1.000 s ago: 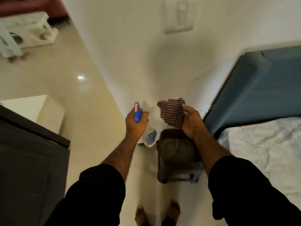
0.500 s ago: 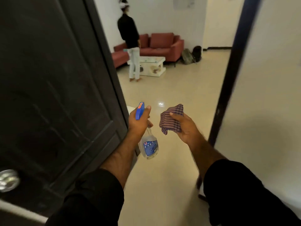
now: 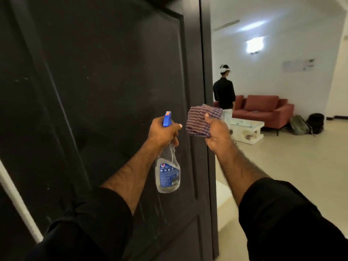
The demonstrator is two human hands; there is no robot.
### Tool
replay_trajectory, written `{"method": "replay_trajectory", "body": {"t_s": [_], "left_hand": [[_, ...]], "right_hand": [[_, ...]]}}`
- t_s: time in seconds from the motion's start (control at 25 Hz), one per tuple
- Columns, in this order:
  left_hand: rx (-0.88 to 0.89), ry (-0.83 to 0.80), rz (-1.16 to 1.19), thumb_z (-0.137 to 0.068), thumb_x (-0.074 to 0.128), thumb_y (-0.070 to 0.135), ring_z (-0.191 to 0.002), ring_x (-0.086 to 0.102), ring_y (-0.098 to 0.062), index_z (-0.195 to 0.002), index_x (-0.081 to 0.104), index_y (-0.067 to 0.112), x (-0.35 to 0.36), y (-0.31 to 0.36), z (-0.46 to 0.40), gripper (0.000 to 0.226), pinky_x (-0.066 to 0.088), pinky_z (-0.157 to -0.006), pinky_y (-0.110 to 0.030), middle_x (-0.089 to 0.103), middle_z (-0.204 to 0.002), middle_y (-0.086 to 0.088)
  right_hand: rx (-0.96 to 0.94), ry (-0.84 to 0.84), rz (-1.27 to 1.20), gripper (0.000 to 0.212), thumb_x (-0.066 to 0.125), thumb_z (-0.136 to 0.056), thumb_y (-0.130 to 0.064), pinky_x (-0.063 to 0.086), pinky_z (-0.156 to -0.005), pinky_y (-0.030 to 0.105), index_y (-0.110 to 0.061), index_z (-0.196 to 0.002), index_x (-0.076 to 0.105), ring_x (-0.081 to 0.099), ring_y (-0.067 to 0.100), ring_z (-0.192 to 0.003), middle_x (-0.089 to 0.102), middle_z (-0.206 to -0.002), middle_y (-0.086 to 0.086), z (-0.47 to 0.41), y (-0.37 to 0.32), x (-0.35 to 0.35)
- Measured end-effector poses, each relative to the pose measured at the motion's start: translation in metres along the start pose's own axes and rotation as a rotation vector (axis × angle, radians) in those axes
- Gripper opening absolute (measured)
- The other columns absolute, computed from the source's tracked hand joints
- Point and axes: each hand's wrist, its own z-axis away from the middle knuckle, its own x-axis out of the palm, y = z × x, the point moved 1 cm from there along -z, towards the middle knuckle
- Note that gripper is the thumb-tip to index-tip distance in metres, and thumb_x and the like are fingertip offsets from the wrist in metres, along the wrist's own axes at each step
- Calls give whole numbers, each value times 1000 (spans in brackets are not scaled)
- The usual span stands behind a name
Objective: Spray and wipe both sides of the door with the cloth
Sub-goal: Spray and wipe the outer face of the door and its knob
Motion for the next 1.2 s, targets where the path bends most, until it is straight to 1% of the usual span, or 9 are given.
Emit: {"method": "replay_trajectory", "body": {"t_s": [0.08,0.16,0.36,0.56,0.76,1.0,1.08,1.16,1.2], "left_hand": [[25,38,35,-94,72,15,-52,65,-28,-88,65,-5,-8,35,-35,22,62,-67,-53,71,-75,-17],[31,85,78,-96,70,15,-55,65,-28,-88,60,2,-9,67,-71,18,62,-70,-49,72,-82,-19],[82,213,171,-94,69,14,-55,68,-20,-100,62,4,19,127,-175,13,63,-65,-40,73,-82,-17],[147,306,112,-93,68,14,-62,71,-23,-100,64,3,51,190,-258,13,63,-66,-39,76,-85,-19],[182,358,11,-94,67,19,-59,72,-23,-90,64,6,75,247,-306,13,65,-61,-37,74,-83,-19],[213,438,-34,-91,70,19,-57,72,-22,-88,62,8,81,282,-323,14,64,-62,-38,71,-74,-13],[215,489,-92,-91,71,19,-56,72,-21,-90,60,8,85,288,-323,15,64,-61,-37,73,-68,-12],[228,534,-89,-92,70,19,-57,73,-20,-91,61,8,82,296,-318,14,63,-59,-35,73,-69,-10],[236,531,-67,-92,70,19,-59,74,-20,-93,63,8,79,300,-316,13,64,-59,-35,74,-73,-9]], "right_hand": [[-47,-60,-32,18,58,-108,-6,67,-82,49,-12,-116,73,80,28,-92,82,-101,8,-51,-15,41],[-93,-89,-44,15,60,-107,-5,68,-80,47,-9,-114,73,80,24,-82,82,-91,4,-102,-34,75],[-158,-193,-5,21,65,-107,-14,66,-89,50,-12,-126,71,81,24,-94,82,-103,3,-229,-85,119],[-212,-248,15,23,60,-110,-15,67,-72,34,-11,-132,66,77,15,-86,76,-99,-3,-321,-154,138],[-259,-277,-27,24,63,-110,-21,61,-66,28,-7,-129,65,71,12,-79,73,-97,-2,-373,-207,151],[-265,-356,-62,35,58,-112,-18,59,-53,22,-2,-142,59,72,12,-78,71,-94,-2,-392,-238,159],[-263,-400,-37,38,55,-114,-21,66,-74,30,-4,-147,56,75,21,-97,74,-112,5,-394,-249,159],[-265,-422,18,42,52,-114,-26,59,-106,45,-6,-151,53,70,30,-122,70,-136,12,-393,-258,159],[-282,-419,26,42,53,-114,-27,56,-110,48,-7,-151,54,69,30,-124,69,-138,12,-393,-260,161]]}}
